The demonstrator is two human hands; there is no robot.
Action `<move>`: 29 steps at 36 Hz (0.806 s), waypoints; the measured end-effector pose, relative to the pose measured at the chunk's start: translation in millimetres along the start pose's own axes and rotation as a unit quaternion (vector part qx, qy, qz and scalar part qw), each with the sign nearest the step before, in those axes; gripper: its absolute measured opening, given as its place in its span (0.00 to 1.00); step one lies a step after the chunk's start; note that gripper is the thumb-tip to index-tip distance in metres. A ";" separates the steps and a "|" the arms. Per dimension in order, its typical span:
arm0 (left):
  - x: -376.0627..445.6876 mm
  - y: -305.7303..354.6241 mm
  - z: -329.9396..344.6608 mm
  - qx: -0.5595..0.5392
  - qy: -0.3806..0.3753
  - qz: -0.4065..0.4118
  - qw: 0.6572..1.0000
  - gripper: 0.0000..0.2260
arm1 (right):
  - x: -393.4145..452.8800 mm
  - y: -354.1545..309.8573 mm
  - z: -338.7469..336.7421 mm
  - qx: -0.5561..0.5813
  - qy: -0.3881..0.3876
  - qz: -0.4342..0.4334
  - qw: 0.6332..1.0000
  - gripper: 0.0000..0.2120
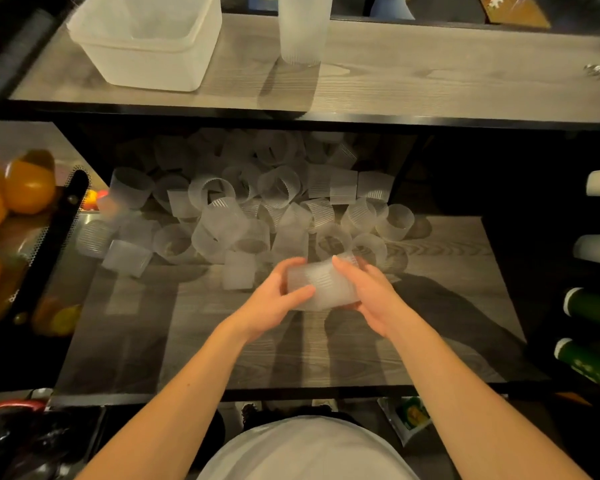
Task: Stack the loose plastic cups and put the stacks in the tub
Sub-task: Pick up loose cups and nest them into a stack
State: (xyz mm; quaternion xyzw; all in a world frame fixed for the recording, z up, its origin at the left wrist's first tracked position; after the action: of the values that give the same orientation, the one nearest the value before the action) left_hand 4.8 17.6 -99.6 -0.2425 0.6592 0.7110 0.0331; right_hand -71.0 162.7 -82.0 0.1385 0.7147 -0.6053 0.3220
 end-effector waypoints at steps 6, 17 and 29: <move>-2.8 -2.0 18.2 0.027 0.020 0.014 0.999 0.25 | -3.2 5.4 10.9 0.002 -0.006 0.005 1.000 0.19; 28.1 0.9 -39.6 0.716 0.167 0.093 0.671 0.10 | 6.8 10.8 -8.4 0.084 0.114 0.051 0.989 0.22; -9.2 42.2 -12.3 0.415 0.038 0.227 0.881 0.08 | 7.1 -16.7 -3.8 0.115 0.071 -0.015 0.991 0.20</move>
State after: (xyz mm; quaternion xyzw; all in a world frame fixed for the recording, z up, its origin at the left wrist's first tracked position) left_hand 1.1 2.9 -57.3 -0.0776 0.9314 0.3510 -0.0568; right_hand -87.3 161.2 -73.3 0.2060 0.6633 -0.6770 0.2434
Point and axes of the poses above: each hand's wrist, its own x-axis towards the middle knuckle, its own z-axis out of the palm, y = z × x, the point moved 8 cm from there along x, towards the middle knuckle, and after that the axes turned 12 degrees about y, right-handed, at the moved point
